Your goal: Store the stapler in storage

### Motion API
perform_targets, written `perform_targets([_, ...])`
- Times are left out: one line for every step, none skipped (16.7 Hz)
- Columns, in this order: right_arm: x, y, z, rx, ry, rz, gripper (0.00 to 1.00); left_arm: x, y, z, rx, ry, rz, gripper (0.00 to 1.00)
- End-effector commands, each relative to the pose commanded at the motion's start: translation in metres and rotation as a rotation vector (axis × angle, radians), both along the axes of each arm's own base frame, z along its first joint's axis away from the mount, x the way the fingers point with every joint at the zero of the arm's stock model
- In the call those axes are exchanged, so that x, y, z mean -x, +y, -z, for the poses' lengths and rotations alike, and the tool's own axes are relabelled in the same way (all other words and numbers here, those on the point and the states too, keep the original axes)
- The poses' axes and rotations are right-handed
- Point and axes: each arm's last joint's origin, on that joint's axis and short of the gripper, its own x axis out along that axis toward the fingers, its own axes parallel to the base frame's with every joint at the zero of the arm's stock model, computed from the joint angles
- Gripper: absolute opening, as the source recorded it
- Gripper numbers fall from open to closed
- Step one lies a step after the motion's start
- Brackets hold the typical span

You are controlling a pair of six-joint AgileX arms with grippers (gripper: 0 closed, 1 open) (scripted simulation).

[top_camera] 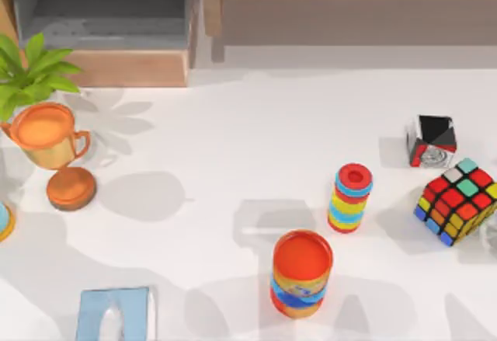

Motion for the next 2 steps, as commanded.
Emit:
perform_targets([0.0000,0.0000,0.0000,0.000,0.000,0.000,1.00,0.0000,0.0000,0.0000,0.000,0.000,0.000,1.00])
perform_targets([0.0000,0.0000,0.0000,0.000,0.000,0.000,1.00,0.0000,0.0000,0.0000,0.000,0.000,0.000,1.00])
